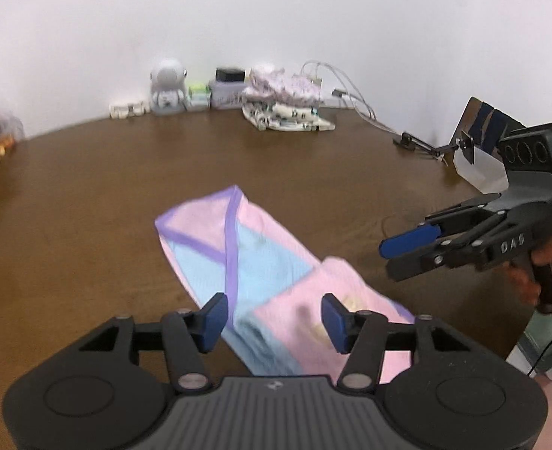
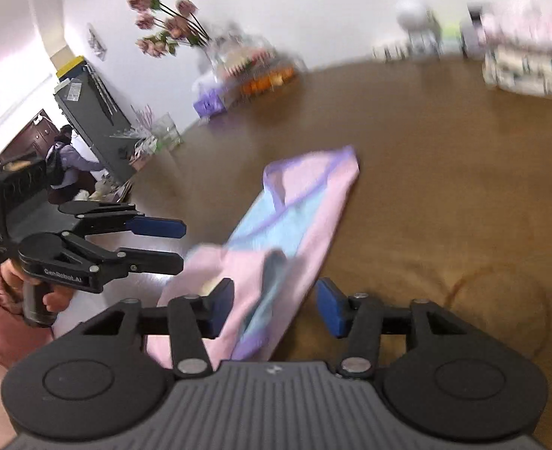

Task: Fold clothes

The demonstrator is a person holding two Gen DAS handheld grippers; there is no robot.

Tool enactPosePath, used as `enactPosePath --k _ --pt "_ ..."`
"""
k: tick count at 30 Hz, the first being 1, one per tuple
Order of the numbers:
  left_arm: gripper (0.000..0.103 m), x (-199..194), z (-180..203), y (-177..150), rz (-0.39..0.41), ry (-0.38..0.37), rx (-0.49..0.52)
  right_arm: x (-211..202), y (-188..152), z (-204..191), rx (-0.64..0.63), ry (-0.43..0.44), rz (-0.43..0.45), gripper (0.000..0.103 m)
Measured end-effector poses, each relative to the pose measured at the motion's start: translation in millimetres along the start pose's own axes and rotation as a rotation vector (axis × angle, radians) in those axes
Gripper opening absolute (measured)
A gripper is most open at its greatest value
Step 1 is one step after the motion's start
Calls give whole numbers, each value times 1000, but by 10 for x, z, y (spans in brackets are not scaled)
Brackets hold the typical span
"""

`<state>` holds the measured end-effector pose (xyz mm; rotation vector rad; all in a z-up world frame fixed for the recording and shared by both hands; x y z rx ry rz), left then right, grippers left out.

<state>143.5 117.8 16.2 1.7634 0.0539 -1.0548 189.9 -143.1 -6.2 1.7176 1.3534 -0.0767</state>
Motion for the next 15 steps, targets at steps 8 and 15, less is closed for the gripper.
enactPosePath --k 8,15 --pt "13 277 59 -137 -50 33 15 361 -167 -460 -250 -142 40 25" --pt "13 369 106 -256 -28 61 35 484 -299 -261 -187 -159 12 22"
Point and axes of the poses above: each gripper's, at about its wrist camera, not at the fingertips, and x roughly the way its jaws point, z to its right, y to its top, the point moved 3 cm from there along x, roughly the way its jaws point, and after that the axes turned 12 degrees about x, right-handed, at the moved point
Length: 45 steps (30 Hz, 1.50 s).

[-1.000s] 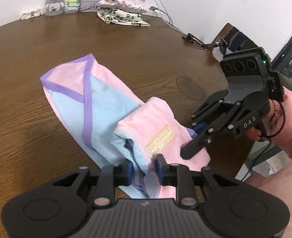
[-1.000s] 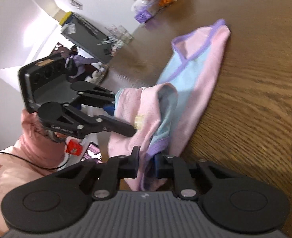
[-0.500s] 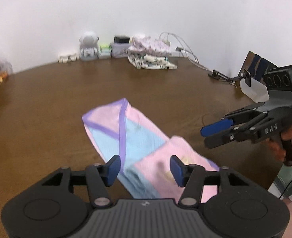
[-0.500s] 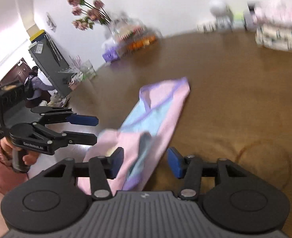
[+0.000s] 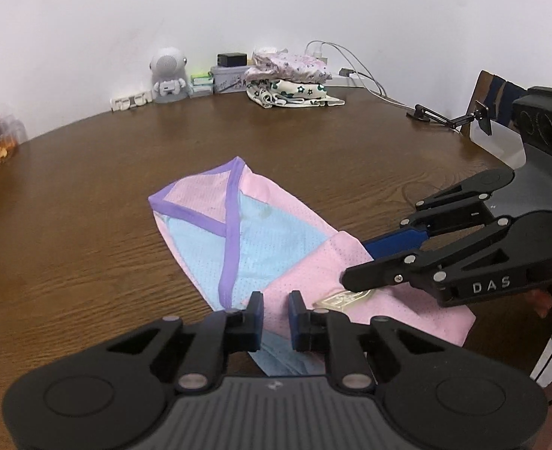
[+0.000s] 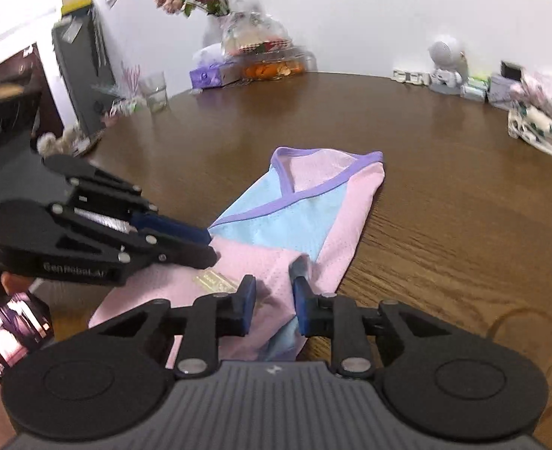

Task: Fold clothes

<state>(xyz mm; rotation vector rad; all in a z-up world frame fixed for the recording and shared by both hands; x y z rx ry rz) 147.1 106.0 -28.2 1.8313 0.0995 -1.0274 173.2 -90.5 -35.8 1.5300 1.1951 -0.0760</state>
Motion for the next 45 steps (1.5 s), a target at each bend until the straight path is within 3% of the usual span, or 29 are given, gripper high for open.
enactPosePath --k 2,4,7,8,9,10,12,14,19,23,28,31,36,41,45 --pt "14 -5 31 8 2 12 16 -11 -23 18 18 -3 10 24" --pt "24 -31 48 21 1 18 24 -49 -42 29 41 0 20 27" --pt "69 -157 37 25 23 71 26 -145 -50 40 74 7 46 45" --pt "82 -218 38 23 36 102 34 -200 -53 41 80 9 59 57" --pt "89 -279 42 15 50 124 45 -268 -61 35 77 8 75 66" --pt "91 -335 55 5 61 138 54 -338 -69 24 71 6 90 70" --pt "96 -431 96 -21 74 157 65 -474 -98 -10 47 -10 122 89" --pt "97 -499 149 -55 79 164 71 -573 -126 -45 25 -23 144 99" --pt "98 -572 304 -167 70 159 83 -690 -215 -159 -54 -52 148 103" --pt "99 -641 351 -213 75 151 76 -733 -322 -309 -222 -52 122 103" --pt "99 -717 376 -264 71 152 88 -796 -478 -584 -565 -42 85 102" --pt "99 -715 377 -292 54 144 78 -744 -598 -751 -773 19 8 90" --pt "99 -727 396 -323 36 96 74 -536 -685 -872 -987 24 -105 54" --pt "99 -766 490 -288 38 50 170 -379 -646 -891 -1042 35 -171 46" --pt "99 -829 593 -258 41 2 315 -308 -622 -861 -1030 24 -190 22"
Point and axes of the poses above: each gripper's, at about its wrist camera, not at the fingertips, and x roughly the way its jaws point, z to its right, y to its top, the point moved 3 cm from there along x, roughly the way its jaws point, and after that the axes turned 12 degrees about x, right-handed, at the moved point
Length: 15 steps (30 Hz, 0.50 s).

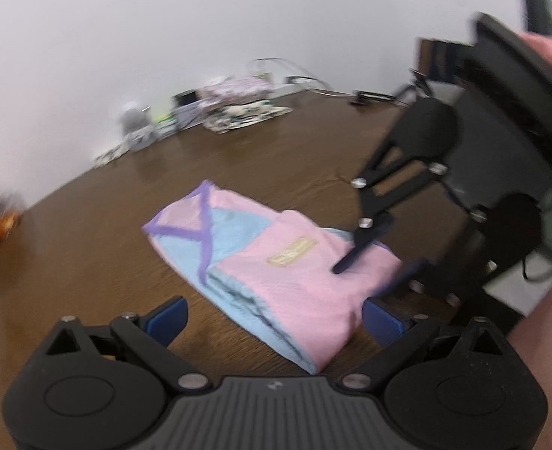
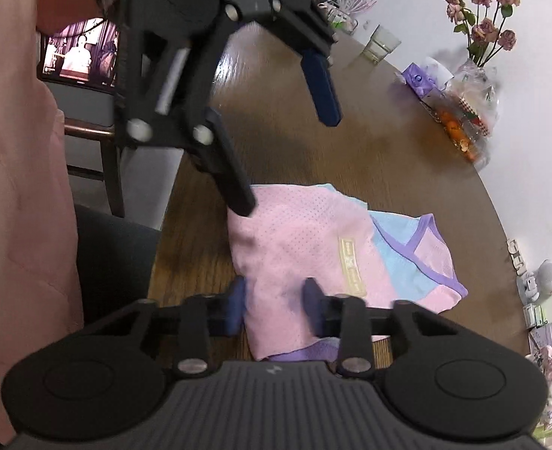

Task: Fold clothes

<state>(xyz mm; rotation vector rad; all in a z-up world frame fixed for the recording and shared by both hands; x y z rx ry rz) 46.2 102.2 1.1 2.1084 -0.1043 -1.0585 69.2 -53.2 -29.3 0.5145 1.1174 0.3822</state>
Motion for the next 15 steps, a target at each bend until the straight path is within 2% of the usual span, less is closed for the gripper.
enactPosePath --k 4,8,12,15 --pt "99 17 135 21 -9 -9 153 33 13 73 87 7 -16 12" --pt "99 90 238 21 7 21 310 -62 86 287 278 88 -22 10" --pt "99 194 361 -30 46 90 556 -177 155 525 416 173 2 10" --pt "99 324 441 -96 46 174 759 -232 174 654 453 191 13 10"
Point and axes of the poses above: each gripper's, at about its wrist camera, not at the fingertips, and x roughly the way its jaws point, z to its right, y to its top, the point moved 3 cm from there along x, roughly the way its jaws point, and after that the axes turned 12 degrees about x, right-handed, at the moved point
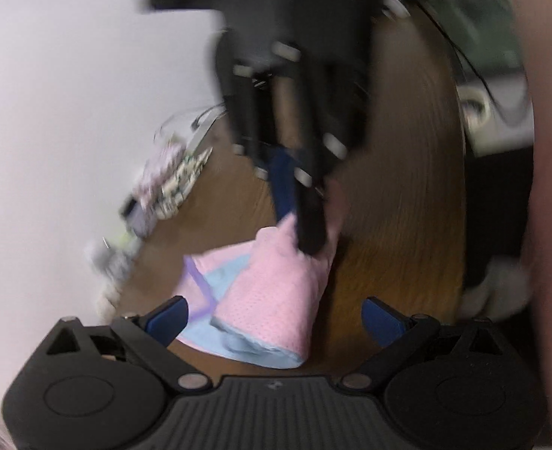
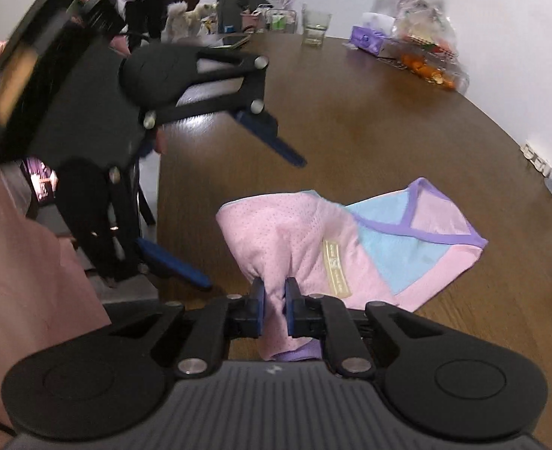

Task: Fold clothes

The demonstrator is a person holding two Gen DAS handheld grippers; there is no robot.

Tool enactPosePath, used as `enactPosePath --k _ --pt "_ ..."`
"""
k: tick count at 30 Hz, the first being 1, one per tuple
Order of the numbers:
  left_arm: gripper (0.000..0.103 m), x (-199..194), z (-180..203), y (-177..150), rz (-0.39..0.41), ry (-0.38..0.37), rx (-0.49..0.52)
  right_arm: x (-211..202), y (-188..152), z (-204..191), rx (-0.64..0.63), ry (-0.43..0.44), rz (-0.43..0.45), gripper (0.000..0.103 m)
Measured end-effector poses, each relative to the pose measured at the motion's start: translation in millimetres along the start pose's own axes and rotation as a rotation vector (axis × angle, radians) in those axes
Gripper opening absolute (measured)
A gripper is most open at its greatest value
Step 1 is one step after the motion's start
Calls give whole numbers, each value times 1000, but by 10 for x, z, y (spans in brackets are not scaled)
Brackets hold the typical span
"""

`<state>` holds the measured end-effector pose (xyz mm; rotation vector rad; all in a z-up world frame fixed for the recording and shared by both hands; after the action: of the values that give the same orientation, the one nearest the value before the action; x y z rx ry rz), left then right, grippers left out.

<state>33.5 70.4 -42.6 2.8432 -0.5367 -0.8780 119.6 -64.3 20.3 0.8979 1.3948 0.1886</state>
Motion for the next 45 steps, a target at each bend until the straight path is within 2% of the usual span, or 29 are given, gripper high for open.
enactPosePath --k 4,5,6,7,8,9,11,13,14,15,17,20,24,28,30,31,32,35,36,38,40,42,45 --pt "89 207 25 -30 -30 6 123 -67 53 70 50 56 0 10" --pt "79 249 17 -42 -31 -3 138 -83 59 78 59 70 3 10" --pt "62 279 5 -55 -25 -16 149 -96 64 88 69 85 5 10" --pt "52 304 -11 -69 -17 -30 157 -109 73 104 81 101 10 10" --pt "28 319 -29 -77 -10 -53 152 -121 73 122 92 111 14 10" --pt "20 330 -50 -81 -5 -81 139 -134 66 138 100 114 18 10" --pt "19 307 -82 -95 15 -123 111 -166 18 164 108 106 33 12" --pt "19 277 -120 -113 27 -172 62 -205 -55 154 91 68 58 35" --pt "18 264 -153 -126 33 -209 22 -232 -111 104 51 14 83 69" --pt "18 253 -185 -139 42 -238 -13 -248 -163 48 6 -24 106 86" --pt "18 232 -248 -161 56 -277 -65 -254 -271 -71 -85 -75 135 89" --pt "18 221 -355 -184 66 -315 -149 -131 -437 -183 -172 -130 99 94" --pt "18 226 -472 -221 70 -363 -263 58 -596 -281 -276 -181 84 94" --pt "18 196 -527 -201 84 -423 -350 162 -627 -324 -362 -245 159 92" --pt "18 252 -582 -229 89 -468 -393 205 -610 -301 -352 -227 162 71" --pt "18 251 -605 -238 91 -497 -414 214 -592 -273 -323 -195 148 45" --pt "18 228 -633 -247 94 -537 -441 204 -561 -223 -272 -142 129 19" --pt "19 202 -755 -291 87 -665 -539 76 -455 -53 -82 40 98 18" --pt "22 222 -823 -319 80 -683 -579 30 -410 44 6 105 94 18" --pt "25 299 -977 -391 58 -694 -668 -7 -308 328 207 220 91 18" --pt "28 507 -1120 -522 5 -674 -779 42 -232 676 410 294 81 18" --pt "31 733 -1193 -687 -54 -643 -908 162 -193 1014 587 335 66 18" --pt "32 989 -1211 -860 -93 -624 -1048 338 -215 1349 754 323 64 19"
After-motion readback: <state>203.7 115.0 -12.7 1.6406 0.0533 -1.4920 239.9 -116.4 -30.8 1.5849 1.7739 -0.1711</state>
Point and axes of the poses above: each gripper's, at about its wrist camera, not at the fingertips, and x roughly the way its jaws point, z to its right, y to its top, the point moved 3 cm from there along x, roughly the way its jaws point, and after that the axes turned 12 degrees about x, right-handed, at the moved point
